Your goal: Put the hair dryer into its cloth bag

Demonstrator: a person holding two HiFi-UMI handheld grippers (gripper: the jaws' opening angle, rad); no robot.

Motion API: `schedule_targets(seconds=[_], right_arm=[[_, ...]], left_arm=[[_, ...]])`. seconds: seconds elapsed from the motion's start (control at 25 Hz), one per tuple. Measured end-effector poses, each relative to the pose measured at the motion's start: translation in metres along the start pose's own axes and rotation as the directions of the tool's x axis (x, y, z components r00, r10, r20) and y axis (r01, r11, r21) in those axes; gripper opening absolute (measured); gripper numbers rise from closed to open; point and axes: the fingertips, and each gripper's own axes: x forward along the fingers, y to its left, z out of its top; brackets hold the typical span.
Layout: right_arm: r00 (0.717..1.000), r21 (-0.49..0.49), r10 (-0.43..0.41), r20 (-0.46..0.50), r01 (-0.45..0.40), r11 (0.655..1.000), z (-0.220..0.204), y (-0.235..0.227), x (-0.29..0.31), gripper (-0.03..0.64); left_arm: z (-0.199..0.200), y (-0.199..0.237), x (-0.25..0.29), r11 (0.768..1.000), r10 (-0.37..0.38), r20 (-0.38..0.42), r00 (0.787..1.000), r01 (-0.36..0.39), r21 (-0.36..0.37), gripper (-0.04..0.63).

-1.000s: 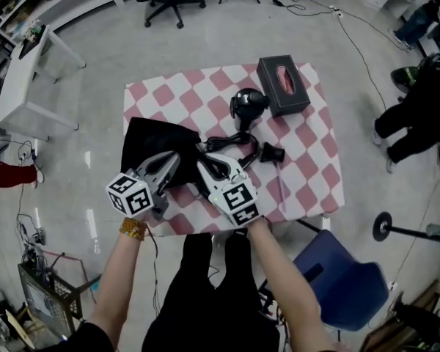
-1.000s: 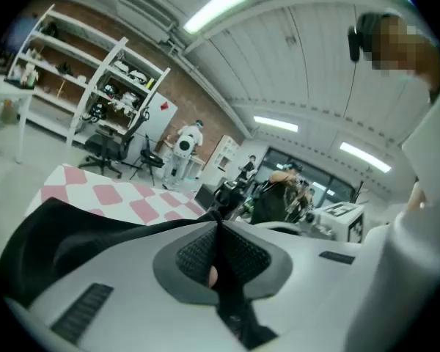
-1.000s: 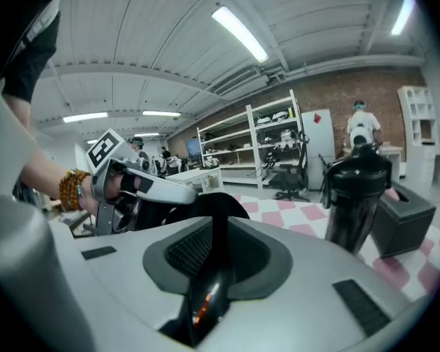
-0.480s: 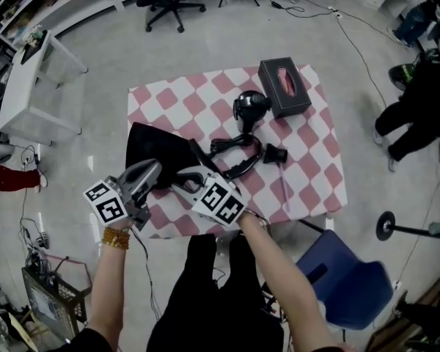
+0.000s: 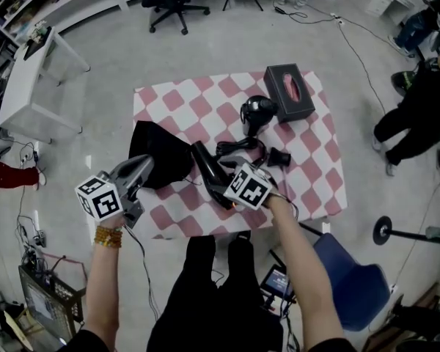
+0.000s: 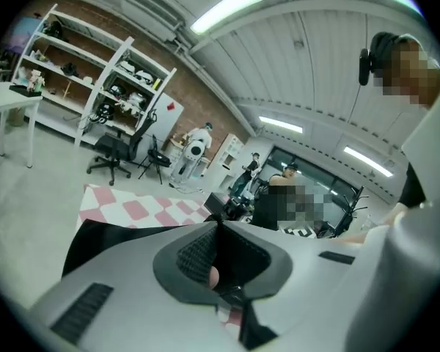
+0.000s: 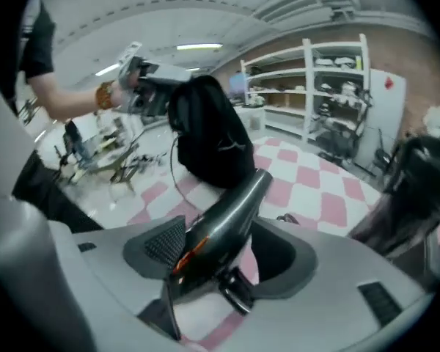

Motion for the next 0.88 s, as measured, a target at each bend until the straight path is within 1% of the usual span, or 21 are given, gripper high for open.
schedule_targets(seconds=[0.04, 0.08, 0.12, 0.2, 0.24, 0.32, 0.4, 0.44, 0.52, 0.6, 0.64, 0.68, 0.76, 0.84, 0.88], right_arm=[[0.999, -0.105, 0.037, -0.037, -0.041, 0.994, -0.007, 0.003, -0.009, 0.285], [0.996, -0.212, 0.043, -0.077, -0.058, 0.976, -0.016, 0.005, -0.019, 0.286], [0.993, -0.301, 0.02, -0.116, -0.054, 0.952, -0.029, 0.002, -0.027, 0.285], [0.977, -0.424, -0.059, -0.203, -0.033, 0.905, -0.059, -0.009, -0.031, 0.287], [0.964, -0.476, -0.097, -0.247, -0.034, 0.879, -0.074, -0.014, -0.026, 0.286], [0.941, -0.563, -0.157, -0.299, -0.041, 0.826, -0.094, -0.019, -0.009, 0.287], [0.933, -0.602, -0.184, -0.31, -0.043, 0.798, -0.101, -0.021, 0.011, 0.287], [0.932, -0.612, -0.188, -0.309, -0.044, 0.79, -0.101, -0.02, 0.019, 0.287], [0.934, -0.62, -0.193, -0.302, -0.039, 0.784, -0.099, -0.02, 0.025, 0.288], [0.944, -0.608, -0.199, -0.264, -0.003, 0.794, -0.094, -0.021, 0.024, 0.277], [0.948, -0.599, -0.199, -0.249, 0.011, 0.801, -0.093, -0.02, 0.024, 0.207], [0.949, -0.596, -0.197, -0.247, 0.011, 0.803, -0.093, -0.017, 0.024, 0.205], [0.945, -0.607, -0.192, -0.264, -0.008, 0.795, -0.093, -0.009, 0.024, 0.19], [0.942, -0.613, -0.18, -0.282, -0.033, 0.789, -0.09, 0.0, 0.03, 0.195], [0.939, -0.612, -0.17, -0.299, -0.052, 0.789, -0.09, 0.003, 0.033, 0.236]], left_arm=[[0.01, -0.002, -0.007, 1.0, -0.005, 0.02, 1.0, 0.005, -0.002, 0.031], [0.021, -0.003, -0.015, 1.0, -0.01, 0.042, 0.999, 0.01, -0.008, 0.031], [0.032, -0.003, -0.023, 1.0, -0.018, 0.065, 0.998, 0.019, -0.018, 0.031], [0.051, -0.006, -0.035, 0.998, -0.045, 0.097, 0.994, 0.048, -0.034, 0.031], [0.057, -0.008, -0.039, 0.997, -0.06, 0.096, 0.994, 0.063, -0.035, 0.031], [0.053, -0.01, -0.038, 0.996, -0.085, 0.047, 0.995, 0.086, -0.034, 0.031], [0.036, -0.008, -0.027, 0.994, -0.095, -0.033, 0.995, 0.093, -0.048, 0.031], [0.025, -0.006, -0.021, 0.994, -0.093, -0.065, 0.994, 0.089, -0.06, 0.031], [0.006, -0.002, -0.01, 0.994, -0.082, -0.104, 0.991, 0.073, -0.085, 0.031], [-0.007, 0.005, -0.003, 0.992, -0.07, -0.112, 0.991, 0.056, -0.116, 0.031], [-0.011, 0.008, 0.0, 0.99, -0.063, -0.108, 0.992, 0.048, -0.133, 0.031], [-0.015, 0.011, 0.002, 0.988, -0.057, -0.103, 0.993, 0.042, -0.151, 0.031], [-0.021, 0.013, 0.007, 0.983, -0.057, -0.094, 0.994, 0.04, -0.177, 0.031], [-0.023, 0.014, 0.009, 0.981, -0.058, -0.092, 0.994, 0.04, -0.189, 0.031], [-0.023, 0.015, 0.009, 0.98, -0.057, -0.091, 0.994, 0.038, -0.193, 0.031]])
